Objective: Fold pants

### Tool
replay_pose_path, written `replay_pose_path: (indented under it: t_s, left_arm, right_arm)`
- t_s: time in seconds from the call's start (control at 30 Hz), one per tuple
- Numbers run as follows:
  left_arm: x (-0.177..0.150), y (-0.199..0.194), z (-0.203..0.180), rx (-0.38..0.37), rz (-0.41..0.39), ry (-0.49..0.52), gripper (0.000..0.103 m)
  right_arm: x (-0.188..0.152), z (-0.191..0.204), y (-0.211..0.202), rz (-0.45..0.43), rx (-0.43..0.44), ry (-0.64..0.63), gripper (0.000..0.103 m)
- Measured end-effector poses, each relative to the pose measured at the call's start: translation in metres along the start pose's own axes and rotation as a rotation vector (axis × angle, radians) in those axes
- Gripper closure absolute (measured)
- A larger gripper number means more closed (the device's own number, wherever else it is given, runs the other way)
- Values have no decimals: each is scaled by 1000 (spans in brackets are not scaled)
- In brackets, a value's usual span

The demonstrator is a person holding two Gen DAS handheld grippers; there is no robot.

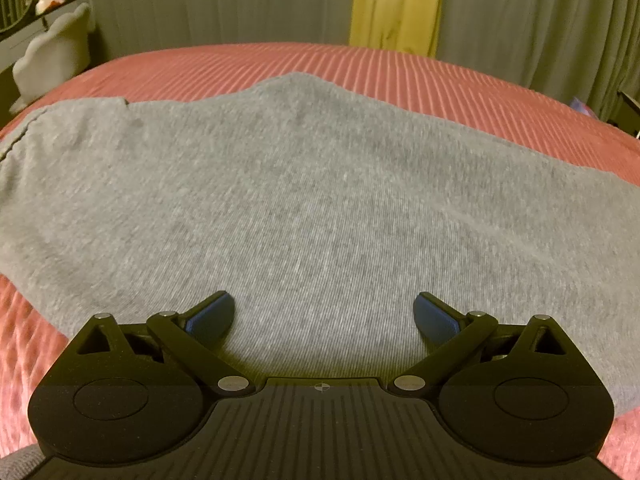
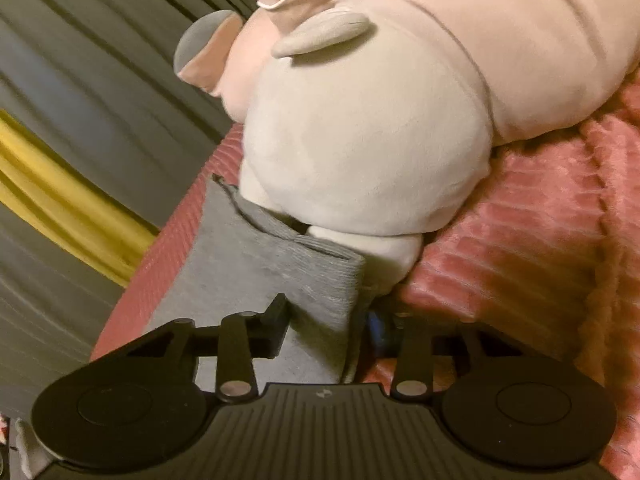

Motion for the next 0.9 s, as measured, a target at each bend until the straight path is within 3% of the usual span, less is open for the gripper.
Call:
replay_pose_path:
  t_s: [0.13, 0.3, 0.4, 0.53, 0.67, 0.8, 0.83, 0.9]
  left_arm:
    - [0, 1, -1, 5, -1, 4, 2]
    - [0, 0, 0, 4, 0, 3, 1]
    - [0, 1, 0, 4, 0, 3, 1]
    - [0, 0, 0, 2, 0, 0, 1]
    - [0, 0, 1, -3, 0, -6, 1]
    - [1, -1, 3, -13, -4, -21, 1]
    - [2, -2, 4, -16, -9, -32, 1]
    - [3, -6, 9, -14, -25, -61, 1]
  right_arm:
    - [-6, 10, -7, -16, 10, -98, 69]
    - [1, 14, 1, 1, 11, -89, 59]
    - [3, 20, 15, 11, -19, -112, 58]
    - [4, 23, 18, 8, -48, -93, 72]
    - [2, 29, 11, -22, -44, -98, 80]
    - [2, 81, -11, -90, 13, -240, 85]
    - [0, 102, -17, -102, 56, -277, 92]
    - [-13, 153, -28, -102, 147, -396, 92]
Point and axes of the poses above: each gripper's, at about its wrist camera, not at the fingertips, and y roughly the way its jaws point, z to its left, x to its top, the point moved 3 cm from there along y, roughly the way its jaws point, and after that the axes turned 3 degrees about -y, right-handed, at the moved point
